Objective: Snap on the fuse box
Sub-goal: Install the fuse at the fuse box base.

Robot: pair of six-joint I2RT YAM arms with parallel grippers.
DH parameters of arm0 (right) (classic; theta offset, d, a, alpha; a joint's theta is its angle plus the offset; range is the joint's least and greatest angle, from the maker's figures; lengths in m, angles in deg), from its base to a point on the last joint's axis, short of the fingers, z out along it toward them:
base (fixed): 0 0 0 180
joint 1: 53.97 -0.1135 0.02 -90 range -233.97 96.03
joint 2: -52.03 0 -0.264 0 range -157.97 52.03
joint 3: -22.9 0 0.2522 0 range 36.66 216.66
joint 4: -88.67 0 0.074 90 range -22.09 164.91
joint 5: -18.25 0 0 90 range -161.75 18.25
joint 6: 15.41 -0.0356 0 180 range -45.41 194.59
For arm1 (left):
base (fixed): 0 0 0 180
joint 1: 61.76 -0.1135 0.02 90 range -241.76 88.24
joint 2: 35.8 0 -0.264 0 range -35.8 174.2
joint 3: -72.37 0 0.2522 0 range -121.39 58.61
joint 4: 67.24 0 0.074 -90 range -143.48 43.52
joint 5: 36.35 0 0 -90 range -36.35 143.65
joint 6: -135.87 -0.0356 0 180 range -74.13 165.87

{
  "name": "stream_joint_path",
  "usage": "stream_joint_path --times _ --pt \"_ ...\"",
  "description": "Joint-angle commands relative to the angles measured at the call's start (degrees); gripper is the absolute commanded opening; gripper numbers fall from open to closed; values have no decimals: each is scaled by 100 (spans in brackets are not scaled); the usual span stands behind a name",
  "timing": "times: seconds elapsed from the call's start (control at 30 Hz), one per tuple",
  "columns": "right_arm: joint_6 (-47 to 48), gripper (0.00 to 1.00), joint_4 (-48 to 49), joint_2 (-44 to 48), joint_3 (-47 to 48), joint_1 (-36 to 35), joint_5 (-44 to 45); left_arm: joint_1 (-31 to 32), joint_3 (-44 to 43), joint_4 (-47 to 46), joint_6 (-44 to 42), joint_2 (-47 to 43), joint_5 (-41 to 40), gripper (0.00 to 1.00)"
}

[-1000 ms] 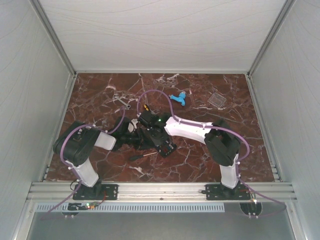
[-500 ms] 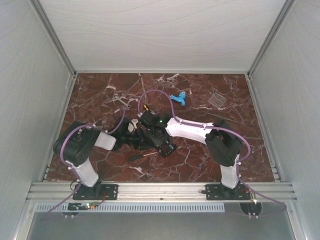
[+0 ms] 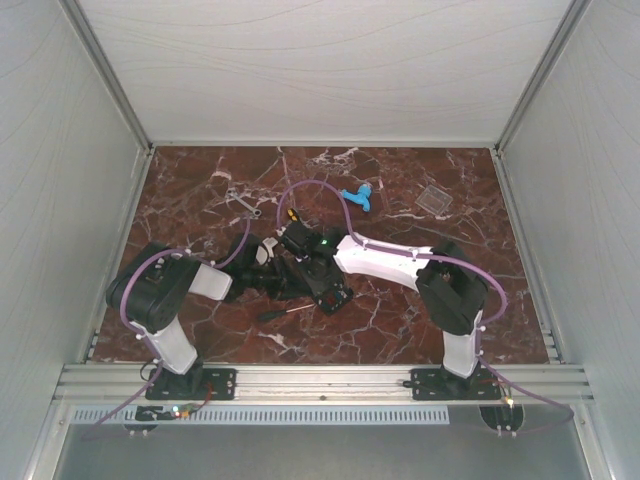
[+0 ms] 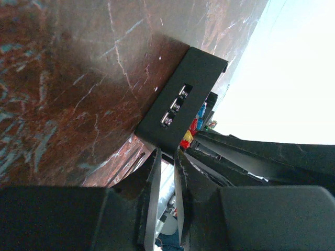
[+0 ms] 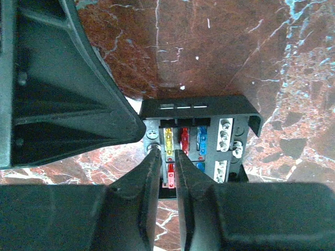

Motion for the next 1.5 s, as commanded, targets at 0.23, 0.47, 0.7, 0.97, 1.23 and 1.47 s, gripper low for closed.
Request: stream_joint_path --times 0.23,0.47,0.7,0.97,1.23,1.47 --pt "-59 2 -135 112 73 -39 195 62 -83 -52 -70 -58 19 15" --pt "-55 0 -426 -141 153 -38 69 62 -100 -56 -69 -37 22 15" --pt "-34 0 -730 -395 -33 -39 12 62 -132 -60 -69 21 44 15" --pt "-26 0 -643 -601 -118 -59 76 62 -133 -52 -77 27 53 15" --pt "40 0 -472 304 220 -53 64 63 -140 -42 -82 41 51 15" --pt "-21 3 -351 302 430 -48 129 62 -135 -45 -78 28 44 15"
